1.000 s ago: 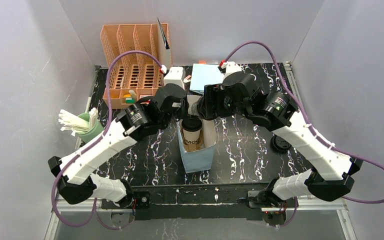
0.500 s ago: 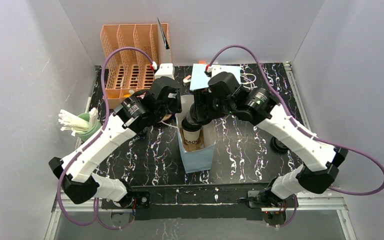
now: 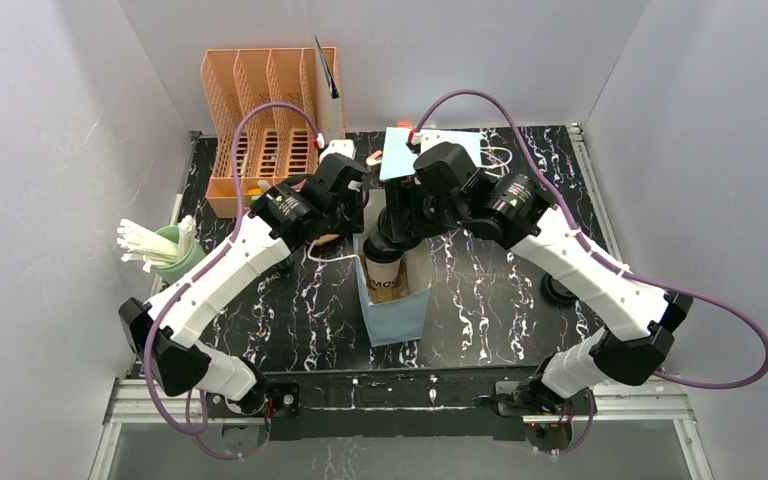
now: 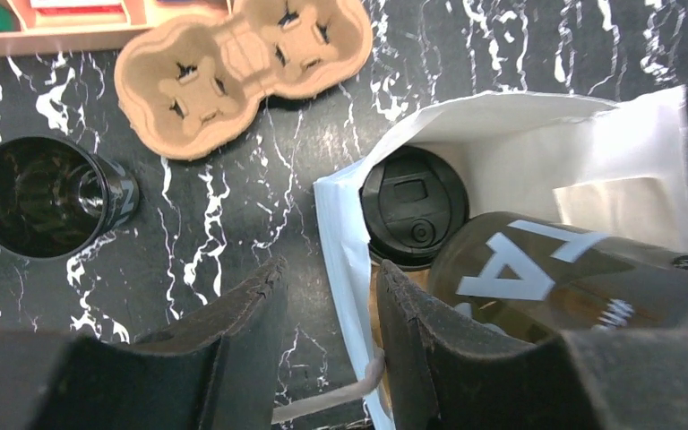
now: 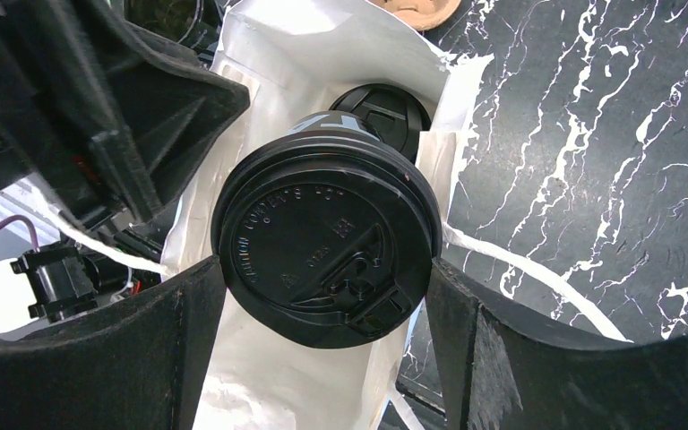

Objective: Pack the takeout coffee
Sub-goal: Place the coffee cup on the cup tray.

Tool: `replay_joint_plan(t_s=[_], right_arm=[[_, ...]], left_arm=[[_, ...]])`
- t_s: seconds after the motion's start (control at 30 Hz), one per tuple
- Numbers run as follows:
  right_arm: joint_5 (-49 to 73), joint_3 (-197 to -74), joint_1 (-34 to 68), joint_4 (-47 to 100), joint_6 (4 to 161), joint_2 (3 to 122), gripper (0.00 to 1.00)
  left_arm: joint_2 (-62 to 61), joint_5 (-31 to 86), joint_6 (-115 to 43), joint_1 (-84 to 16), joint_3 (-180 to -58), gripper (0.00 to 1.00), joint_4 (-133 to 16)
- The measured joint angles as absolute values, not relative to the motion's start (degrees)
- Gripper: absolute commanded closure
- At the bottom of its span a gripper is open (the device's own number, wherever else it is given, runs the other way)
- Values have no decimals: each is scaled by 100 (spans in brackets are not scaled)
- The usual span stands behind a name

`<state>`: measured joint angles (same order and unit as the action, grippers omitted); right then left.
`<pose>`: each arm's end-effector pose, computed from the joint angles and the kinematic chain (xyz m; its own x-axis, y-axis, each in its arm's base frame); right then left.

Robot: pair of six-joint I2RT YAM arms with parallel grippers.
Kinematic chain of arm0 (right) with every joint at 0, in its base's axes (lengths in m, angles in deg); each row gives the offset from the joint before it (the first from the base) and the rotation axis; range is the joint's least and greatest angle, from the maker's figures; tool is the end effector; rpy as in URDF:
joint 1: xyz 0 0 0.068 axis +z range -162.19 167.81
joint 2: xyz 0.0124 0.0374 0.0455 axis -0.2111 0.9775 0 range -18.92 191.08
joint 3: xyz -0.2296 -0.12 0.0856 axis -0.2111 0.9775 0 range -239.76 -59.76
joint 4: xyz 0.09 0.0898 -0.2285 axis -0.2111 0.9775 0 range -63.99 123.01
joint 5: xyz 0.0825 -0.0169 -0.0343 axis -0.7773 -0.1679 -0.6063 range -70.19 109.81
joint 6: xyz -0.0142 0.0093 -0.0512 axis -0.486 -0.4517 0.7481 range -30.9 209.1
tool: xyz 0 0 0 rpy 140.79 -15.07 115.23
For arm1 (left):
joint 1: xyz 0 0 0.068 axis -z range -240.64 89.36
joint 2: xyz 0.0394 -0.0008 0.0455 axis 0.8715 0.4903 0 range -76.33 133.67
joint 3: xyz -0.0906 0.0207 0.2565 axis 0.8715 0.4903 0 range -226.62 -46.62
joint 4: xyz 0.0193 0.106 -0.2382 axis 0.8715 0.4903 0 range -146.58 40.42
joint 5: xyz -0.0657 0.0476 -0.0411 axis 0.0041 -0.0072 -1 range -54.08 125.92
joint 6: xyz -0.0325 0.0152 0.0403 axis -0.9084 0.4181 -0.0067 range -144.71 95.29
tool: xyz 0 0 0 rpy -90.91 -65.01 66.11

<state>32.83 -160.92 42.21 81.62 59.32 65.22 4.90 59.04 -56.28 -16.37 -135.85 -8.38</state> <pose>0.1781 0.2350 0.4374 -0.6578 -0.0874 -0.7482 -0.4182 0.8685 0.2662 0.2214 -0.1962 0.3989 -0.6175 -0.0706 -0.7834 0.1220 0.9753 -0.1840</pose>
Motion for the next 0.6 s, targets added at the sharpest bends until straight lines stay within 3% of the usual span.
replay_joint_plan(t_s=[0.23,0.47,0.6], right_arm=[[3217,-16171,4221,8252,5932,6526,56],[3099,-16975,4236,8803,5928,7007,59],[3099,-17155,4312,9030,5928,7269,59]], left_arm=[[512,5663,-5621,-1890,-13279,62,-862],[567,5615,-5593,-1958,-13266,95,-892],[475,5475,-5652,-1960,-13093,100,-1188]])
